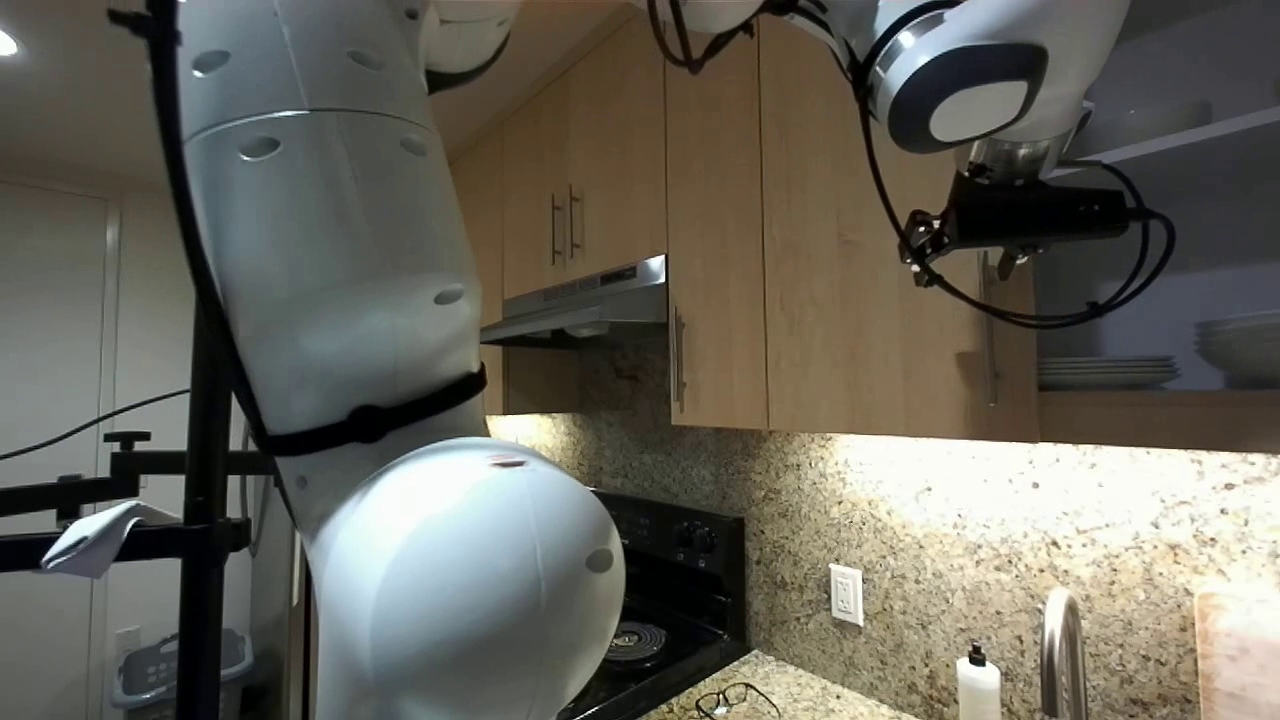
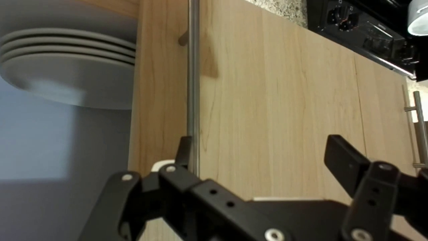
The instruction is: Open the top left cabinet door
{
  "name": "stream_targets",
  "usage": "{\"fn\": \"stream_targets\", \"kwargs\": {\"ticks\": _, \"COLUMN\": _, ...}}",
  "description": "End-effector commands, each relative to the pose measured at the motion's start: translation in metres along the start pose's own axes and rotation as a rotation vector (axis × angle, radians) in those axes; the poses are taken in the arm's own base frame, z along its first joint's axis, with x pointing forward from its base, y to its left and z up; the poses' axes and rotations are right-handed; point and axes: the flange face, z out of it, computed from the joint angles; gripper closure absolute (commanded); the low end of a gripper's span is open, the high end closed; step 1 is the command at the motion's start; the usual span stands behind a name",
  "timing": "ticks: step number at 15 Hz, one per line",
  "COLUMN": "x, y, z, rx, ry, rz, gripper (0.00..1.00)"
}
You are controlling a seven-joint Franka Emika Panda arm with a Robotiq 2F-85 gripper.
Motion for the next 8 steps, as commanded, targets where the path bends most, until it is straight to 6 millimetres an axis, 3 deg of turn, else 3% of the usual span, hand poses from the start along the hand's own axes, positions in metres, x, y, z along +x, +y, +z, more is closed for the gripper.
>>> {"fn": "stream_targets", "kwargs": {"ticks": 1, "x": 0.013, "y": 0.019, "z": 0.02, "rx": 0.063, "ry": -0.027, "rz": -0.044, "gripper": 0.0}}
{"fn": "stream_targets", "kwargs": {"ticks": 8, "x": 0.016, "y": 0.048, "z": 0.065, "rx": 0.082, "ry": -0.053, "rz": -0.011, "gripper": 0.0}}
